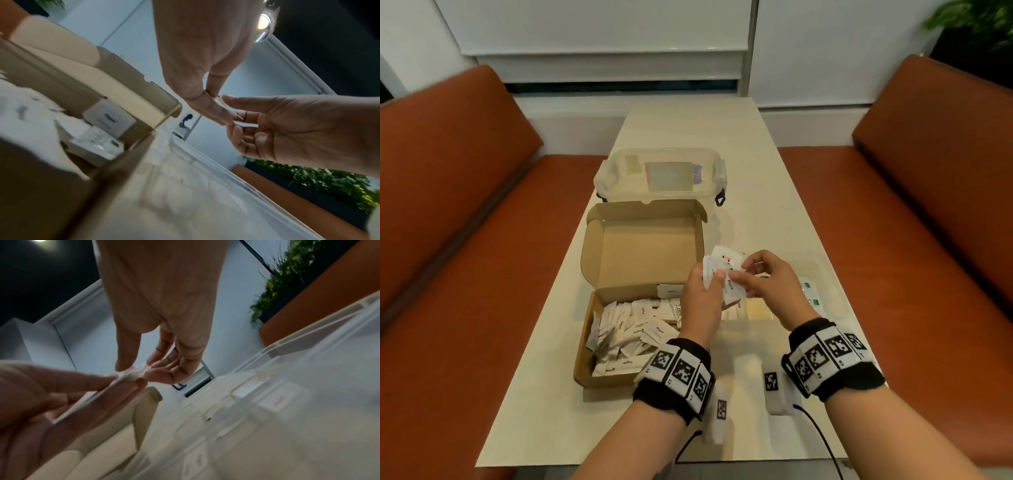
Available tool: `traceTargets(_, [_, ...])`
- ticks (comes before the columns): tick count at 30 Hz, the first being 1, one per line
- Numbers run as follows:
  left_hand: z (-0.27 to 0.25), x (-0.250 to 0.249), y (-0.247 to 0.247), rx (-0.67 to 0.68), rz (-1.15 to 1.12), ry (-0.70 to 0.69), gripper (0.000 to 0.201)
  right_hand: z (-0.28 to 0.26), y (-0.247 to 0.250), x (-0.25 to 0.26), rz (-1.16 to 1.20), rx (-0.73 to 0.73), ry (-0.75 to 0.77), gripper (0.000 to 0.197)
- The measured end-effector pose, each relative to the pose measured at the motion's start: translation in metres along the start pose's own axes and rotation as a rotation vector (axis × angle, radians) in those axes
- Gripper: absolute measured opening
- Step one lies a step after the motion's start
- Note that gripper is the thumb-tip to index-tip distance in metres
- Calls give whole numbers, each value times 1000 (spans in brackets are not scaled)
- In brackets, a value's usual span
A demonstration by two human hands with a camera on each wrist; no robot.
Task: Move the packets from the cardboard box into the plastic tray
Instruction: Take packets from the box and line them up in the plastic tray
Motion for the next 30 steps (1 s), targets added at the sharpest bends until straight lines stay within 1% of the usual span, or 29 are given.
traceTargets(3, [-1,4,-21,63,25,3,10,4,19,-5,-43,-67,20,20])
traceTargets(6, [0,12,-31,70,52,6,9,9,34,-12,-32,-102,7,20])
traceTargets(8, [1,17,-34,56,93,6,21,10,39,-16,-36,-102,-5,20])
traceTargets(12, [3,20,-35,12,141,15,49,5,30,-25,-42,10,-61,29])
traceTargets(13, [3,21,-35,6,136,25,52,4,29,-26,-37,26,-71,31])
traceTargets(14, [3,21,-35,-2,113,38,52,4,30,-26,-27,35,-76,32])
traceTargets(15, [4,22,-35,-16,78,53,47,5,30,-26,-16,42,-81,32])
traceTargets(18, [8,27,-30,-60,-24,95,16,9,32,-24,-26,81,-89,29])
traceTargets(19, [10,27,-29,-73,-45,101,8,10,33,-23,-36,94,-93,28])
traceTargets(20, [11,29,-27,-90,-54,103,5,11,32,-23,-46,107,-100,28])
traceTargets(22, [13,30,-25,-115,-42,87,8,11,29,-23,-60,138,-116,28])
traceTargets(25, [13,33,-26,-118,-36,84,7,10,25,-22,-101,155,-109,26])
traceTargets(30, [14,38,-26,-100,-162,117,12,16,32,-23,-112,136,-122,16])
Point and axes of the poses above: each hand's wrist, its own z-axis towards the middle knuckle, its own y-axis out of the back of the hand, x = y × z, the point moved 9 cm from there along z, towards the middle knuckle, and after that the axes turned 7 degrees about -z, right-handed, at the moved point
